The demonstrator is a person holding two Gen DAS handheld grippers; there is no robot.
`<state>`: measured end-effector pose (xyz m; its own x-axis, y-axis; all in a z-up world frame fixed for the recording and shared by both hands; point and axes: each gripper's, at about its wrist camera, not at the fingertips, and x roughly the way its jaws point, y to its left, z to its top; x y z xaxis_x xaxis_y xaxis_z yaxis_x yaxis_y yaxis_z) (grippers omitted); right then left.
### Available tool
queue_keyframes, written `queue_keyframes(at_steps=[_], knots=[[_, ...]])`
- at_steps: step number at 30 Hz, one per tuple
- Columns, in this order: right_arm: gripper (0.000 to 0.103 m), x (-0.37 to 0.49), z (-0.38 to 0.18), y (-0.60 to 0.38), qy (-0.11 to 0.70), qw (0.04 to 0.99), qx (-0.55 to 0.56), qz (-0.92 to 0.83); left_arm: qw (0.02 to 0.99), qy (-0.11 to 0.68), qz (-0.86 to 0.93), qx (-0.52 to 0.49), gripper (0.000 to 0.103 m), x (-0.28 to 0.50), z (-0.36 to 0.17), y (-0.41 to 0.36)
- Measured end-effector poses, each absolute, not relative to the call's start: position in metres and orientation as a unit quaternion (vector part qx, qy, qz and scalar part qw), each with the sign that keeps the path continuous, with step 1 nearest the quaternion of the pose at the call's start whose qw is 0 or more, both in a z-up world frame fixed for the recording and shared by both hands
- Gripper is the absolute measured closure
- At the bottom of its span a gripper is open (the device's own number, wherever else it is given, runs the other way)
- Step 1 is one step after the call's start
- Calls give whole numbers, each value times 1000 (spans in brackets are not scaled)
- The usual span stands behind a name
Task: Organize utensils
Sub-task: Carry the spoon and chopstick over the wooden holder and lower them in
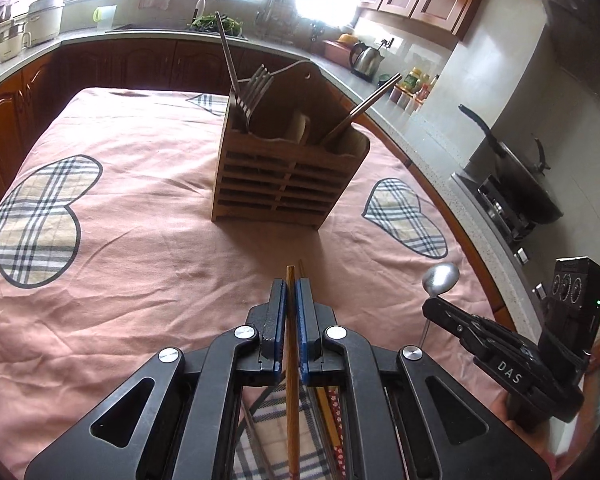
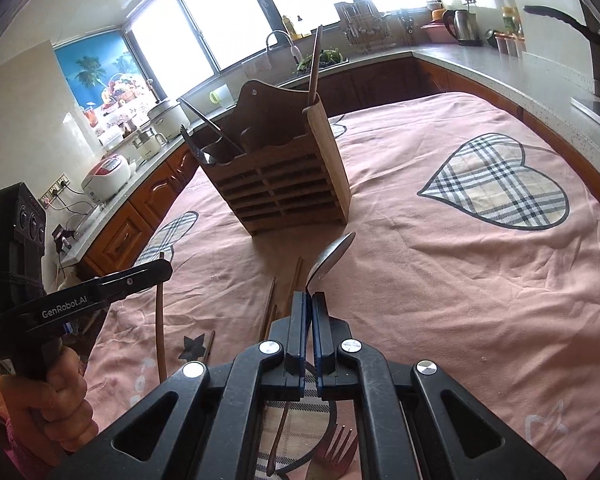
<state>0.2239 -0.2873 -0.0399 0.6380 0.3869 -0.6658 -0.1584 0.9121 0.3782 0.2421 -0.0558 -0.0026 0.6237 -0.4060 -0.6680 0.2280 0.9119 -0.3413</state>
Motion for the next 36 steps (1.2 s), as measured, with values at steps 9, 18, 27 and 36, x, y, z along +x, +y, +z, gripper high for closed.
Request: queue_keyframes(at_steps=[9, 18, 27, 36], knots=[[100, 214, -18, -284, 367, 906, 136, 159, 907, 360, -182, -121, 99, 216, 23, -40], [100, 201, 2, -281, 329, 921, 129, 163, 920, 320, -181, -134, 99, 193, 39, -27], [100, 187, 22, -280, 262, 946, 115, 154, 944, 245, -171, -137, 99, 170, 67, -17], [100, 190, 33, -279, 220, 957, 111, 152, 950, 221, -162, -150, 99, 173, 78, -9]])
